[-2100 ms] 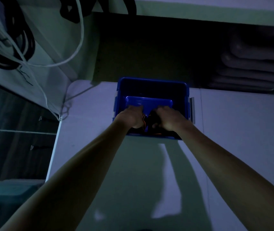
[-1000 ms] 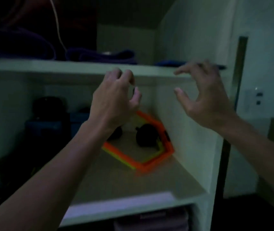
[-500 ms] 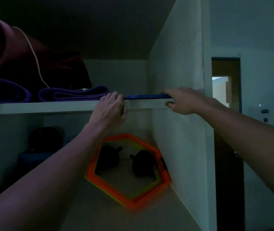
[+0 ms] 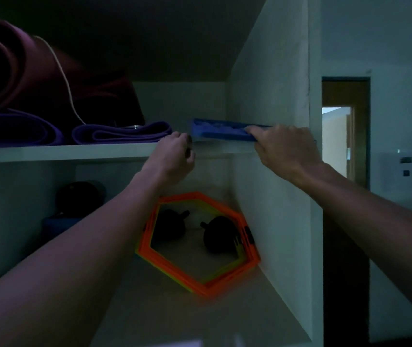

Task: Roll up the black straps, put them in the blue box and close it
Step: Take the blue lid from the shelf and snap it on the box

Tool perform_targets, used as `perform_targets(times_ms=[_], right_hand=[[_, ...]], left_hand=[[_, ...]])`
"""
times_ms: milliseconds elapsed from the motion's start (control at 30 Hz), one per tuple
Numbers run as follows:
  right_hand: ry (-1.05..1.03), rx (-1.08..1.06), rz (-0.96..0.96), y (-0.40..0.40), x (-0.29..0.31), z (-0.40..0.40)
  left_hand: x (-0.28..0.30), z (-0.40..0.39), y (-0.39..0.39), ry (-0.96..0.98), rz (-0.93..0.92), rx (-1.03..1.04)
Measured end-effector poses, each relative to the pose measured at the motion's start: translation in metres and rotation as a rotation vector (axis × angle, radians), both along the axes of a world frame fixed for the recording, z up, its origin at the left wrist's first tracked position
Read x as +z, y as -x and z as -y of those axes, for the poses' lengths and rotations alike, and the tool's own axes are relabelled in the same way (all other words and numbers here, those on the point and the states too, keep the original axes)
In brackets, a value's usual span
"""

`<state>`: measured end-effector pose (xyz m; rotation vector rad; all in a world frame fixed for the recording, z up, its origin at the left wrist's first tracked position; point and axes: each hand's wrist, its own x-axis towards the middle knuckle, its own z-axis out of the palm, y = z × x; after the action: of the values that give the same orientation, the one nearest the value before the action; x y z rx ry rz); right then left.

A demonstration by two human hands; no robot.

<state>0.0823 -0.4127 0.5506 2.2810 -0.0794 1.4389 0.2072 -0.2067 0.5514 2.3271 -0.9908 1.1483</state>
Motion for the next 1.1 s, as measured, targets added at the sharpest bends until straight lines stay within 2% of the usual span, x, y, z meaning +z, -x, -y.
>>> perform_targets(times_ms=[167,300,433,533,700,800,867,900,967,1033,1100], right_hand=[[0.054,0.022,0.086,0.025,-0.012,-0.02],[0.159,0.084,0.106,0.045,-0.03,-0.05],[0.196,0.151,0.047,0.063,-0.06,-0.096],[0.179,0.168,0.039,0.075,-0.086,-0.138],[0.068,0.275,-0.065,0.084,-0.15,-0.204],[-0.106,0.442,-0.334,0.086,-0.2,-0.234],[-0.298,0.538,-0.526,0.089,-0.237,-0.251],[-0.443,0.601,-0.55,0.09,-0.259,-0.26],[-0.761,0.68,-0.472,0.088,-0.306,-0.28],[-1.034,0.625,-0.396,0.085,-0.346,-0.303],[-1.263,0.516,-0.485,0.074,-0.387,-0.329]], left_hand=[[0.001,-0.027,0.031,0.253,-0.127,-0.167],[-0.009,-0.065,0.065,0.609,-0.441,-0.493],[-0.025,-0.11,0.094,0.912,-0.735,-0.612],[-0.05,-0.146,0.113,0.948,-0.853,-0.67],[-0.115,-0.211,0.128,0.974,-0.95,-0.573],[-0.173,-0.256,0.122,0.981,-1.014,-0.483],[-0.218,-0.288,0.116,0.96,-1.08,-0.411],[-0.24,-0.303,0.113,0.943,-1.119,-0.369],[-0.283,-0.332,0.11,0.923,-1.198,-0.305],[-0.323,-0.355,0.108,0.906,-1.288,-0.255],[-0.365,-0.38,0.101,0.876,-1.381,-0.191]])
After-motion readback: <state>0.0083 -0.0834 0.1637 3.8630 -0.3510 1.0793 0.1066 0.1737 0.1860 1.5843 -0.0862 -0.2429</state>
